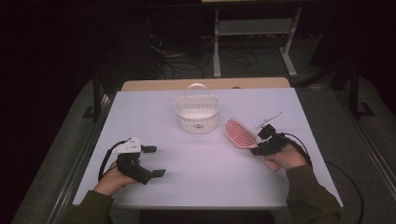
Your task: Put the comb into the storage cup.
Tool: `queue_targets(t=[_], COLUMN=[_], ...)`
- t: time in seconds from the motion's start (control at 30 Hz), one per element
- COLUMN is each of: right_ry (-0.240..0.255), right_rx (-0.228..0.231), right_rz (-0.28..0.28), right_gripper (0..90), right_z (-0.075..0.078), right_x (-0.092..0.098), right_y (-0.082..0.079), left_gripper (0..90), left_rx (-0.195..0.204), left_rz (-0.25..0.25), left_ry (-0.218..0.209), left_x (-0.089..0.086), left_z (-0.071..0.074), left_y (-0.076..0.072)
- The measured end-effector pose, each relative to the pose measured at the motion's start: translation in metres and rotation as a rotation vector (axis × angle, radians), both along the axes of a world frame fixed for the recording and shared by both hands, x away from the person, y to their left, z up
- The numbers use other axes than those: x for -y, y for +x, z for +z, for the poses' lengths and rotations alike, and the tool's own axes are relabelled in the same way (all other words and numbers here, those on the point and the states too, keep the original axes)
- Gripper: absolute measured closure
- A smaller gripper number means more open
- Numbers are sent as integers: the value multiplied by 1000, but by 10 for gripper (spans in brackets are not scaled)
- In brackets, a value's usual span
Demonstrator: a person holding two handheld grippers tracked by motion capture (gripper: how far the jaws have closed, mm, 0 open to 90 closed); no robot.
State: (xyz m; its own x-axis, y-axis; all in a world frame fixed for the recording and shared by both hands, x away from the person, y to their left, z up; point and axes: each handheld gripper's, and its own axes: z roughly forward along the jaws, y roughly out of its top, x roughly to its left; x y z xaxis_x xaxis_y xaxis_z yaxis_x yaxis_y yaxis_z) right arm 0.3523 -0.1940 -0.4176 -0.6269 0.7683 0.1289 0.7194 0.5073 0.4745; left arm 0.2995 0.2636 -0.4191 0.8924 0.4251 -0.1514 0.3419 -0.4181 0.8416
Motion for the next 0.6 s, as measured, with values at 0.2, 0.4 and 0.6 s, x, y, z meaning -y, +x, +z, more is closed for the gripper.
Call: queue_targets(t=[0.2, 0.4, 0.6], right_ry=[51, 97, 140], right_rx=[21, 46, 68], right_rz=[-1, 4, 13], right_gripper=[690, 690, 690], right_z=[5, 11, 16], right_x=[6, 9, 10], right_y=[-1, -3, -5], left_gripper=[0, 0, 0], left_rx=[0, 1, 0], left_rz=[1, 0, 1], left_ry=[-2, -2, -4], left_x=[0, 0, 0], left_z=[0, 0, 0], left_y=[0, 0, 1])
